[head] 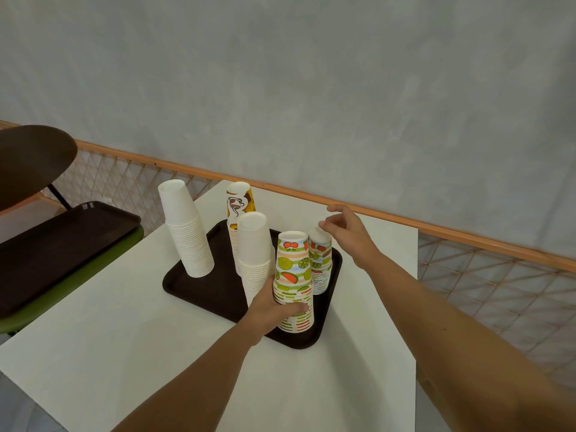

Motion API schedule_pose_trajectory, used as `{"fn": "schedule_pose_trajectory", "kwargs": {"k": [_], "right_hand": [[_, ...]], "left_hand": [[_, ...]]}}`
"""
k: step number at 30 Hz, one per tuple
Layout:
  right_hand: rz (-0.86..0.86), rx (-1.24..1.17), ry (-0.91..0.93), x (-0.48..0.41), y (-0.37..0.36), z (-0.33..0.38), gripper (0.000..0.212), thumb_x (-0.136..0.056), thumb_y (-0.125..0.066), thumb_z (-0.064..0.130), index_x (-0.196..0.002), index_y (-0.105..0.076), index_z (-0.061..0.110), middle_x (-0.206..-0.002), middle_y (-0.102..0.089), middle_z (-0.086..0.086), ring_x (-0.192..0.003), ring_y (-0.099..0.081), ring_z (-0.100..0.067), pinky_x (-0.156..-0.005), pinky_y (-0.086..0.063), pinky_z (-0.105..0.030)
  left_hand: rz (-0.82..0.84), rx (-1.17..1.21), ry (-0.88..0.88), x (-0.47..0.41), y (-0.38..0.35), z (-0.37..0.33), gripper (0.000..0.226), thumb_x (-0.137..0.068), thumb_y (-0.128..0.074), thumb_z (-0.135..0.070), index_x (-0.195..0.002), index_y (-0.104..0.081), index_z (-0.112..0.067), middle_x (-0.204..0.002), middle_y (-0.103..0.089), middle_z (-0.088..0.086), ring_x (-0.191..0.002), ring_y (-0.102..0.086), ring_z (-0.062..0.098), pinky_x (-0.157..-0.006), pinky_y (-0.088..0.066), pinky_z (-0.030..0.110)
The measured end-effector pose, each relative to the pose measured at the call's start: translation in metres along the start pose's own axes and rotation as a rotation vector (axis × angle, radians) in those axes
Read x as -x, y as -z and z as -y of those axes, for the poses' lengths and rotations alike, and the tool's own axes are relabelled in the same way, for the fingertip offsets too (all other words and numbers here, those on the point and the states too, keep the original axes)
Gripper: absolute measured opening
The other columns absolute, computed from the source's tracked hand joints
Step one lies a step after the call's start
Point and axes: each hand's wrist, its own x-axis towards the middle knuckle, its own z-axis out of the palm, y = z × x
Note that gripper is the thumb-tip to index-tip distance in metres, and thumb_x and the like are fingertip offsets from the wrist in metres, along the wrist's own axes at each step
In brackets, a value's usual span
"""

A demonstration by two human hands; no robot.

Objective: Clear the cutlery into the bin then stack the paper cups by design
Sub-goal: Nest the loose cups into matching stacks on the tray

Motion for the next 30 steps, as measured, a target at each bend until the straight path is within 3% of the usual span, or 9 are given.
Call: {"fn": "schedule_pose_trajectory", "kwargs": {"k": [2,5,9,13,21,26,30], "right_hand": [[0.076,-0.069,0.012,0.008,0.002,0.006,0.03,-0.09,-0.06,0.029,-0.118,-0.052,0.021,-0.103,-0.06,-0.005,-0.101,-0.057,-0.02,-0.083,-0.048,-0.028],[0.26,-0.022,-0.007,0.02,0.002,0.008,0.043,-0.085,-0.064,0.037,-0.123,-0.049,0.023,-0.108,-0.061,-0.004,-0.105,-0.06,-0.021,-0.09,-0.051,-0.036],[0.46,0.115,-0.083,0.033,-0.009,0.001,0.066,-0.076,-0.075,0.033,-0.132,-0.042,0.025,-0.121,-0.058,0.001,-0.111,-0.058,-0.017,-0.099,-0.048,-0.038],[0.555,0.11,-0.113,0.042,-0.018,-0.004,0.066,-0.074,-0.078,0.026,-0.131,-0.044,0.028,-0.126,-0.059,0.004,-0.114,-0.058,-0.016,-0.101,-0.047,-0.041],[0.529,0.068,-0.121,0.047,-0.017,-0.003,0.053,-0.077,-0.076,0.023,-0.122,-0.049,0.032,-0.12,-0.061,0.007,-0.11,-0.059,-0.014,-0.097,-0.048,-0.033],[0.467,0.053,-0.126,0.045,-0.017,-0.002,0.056,-0.076,-0.077,0.028,-0.125,-0.05,0.029,-0.124,-0.061,0.004,-0.112,-0.06,-0.018,-0.099,-0.048,-0.041],[0.447,0.008,-0.111,0.042,-0.015,0.007,0.051,-0.078,-0.074,0.024,-0.121,-0.048,0.029,-0.119,-0.061,0.005,-0.108,-0.061,-0.016,-0.092,-0.051,-0.034]], "left_hand": [[0.0,0.002,-0.006,0.0,0.0,-0.002,0.068,-0.074,-0.077,-0.013,-0.127,-0.039,-0.03,-0.118,-0.054,-0.009,-0.112,-0.05,0.01,-0.097,-0.04,0.031],[0.0,-0.001,-0.012,0.001,0.0,-0.002,0.071,-0.073,-0.078,-0.014,-0.131,-0.04,-0.028,-0.121,-0.055,-0.008,-0.115,-0.051,0.012,-0.098,-0.04,0.032],[0.013,-0.006,-0.029,0.001,-0.004,-0.004,0.067,-0.073,-0.078,-0.014,-0.127,-0.041,-0.03,-0.118,-0.057,-0.008,-0.112,-0.053,0.012,-0.095,-0.04,0.03],[0.016,-0.014,-0.036,0.002,-0.007,-0.004,0.068,-0.073,-0.078,-0.015,-0.129,-0.042,-0.029,-0.118,-0.058,-0.007,-0.111,-0.053,0.013,-0.095,-0.042,0.03],[0.03,-0.004,-0.032,0.006,-0.009,-0.004,0.059,-0.076,-0.075,-0.014,-0.123,-0.044,-0.029,-0.112,-0.058,-0.008,-0.106,-0.053,0.011,-0.092,-0.042,0.027],[0.034,-0.01,-0.019,0.006,-0.008,-0.003,0.064,-0.074,-0.077,-0.016,-0.128,-0.043,-0.027,-0.119,-0.058,-0.006,-0.114,-0.053,0.014,-0.096,-0.042,0.03],[0.035,-0.021,-0.002,0.007,-0.007,0.001,0.067,-0.073,-0.078,-0.017,-0.129,-0.042,-0.026,-0.12,-0.057,-0.006,-0.114,-0.052,0.014,-0.099,-0.041,0.033]]}}
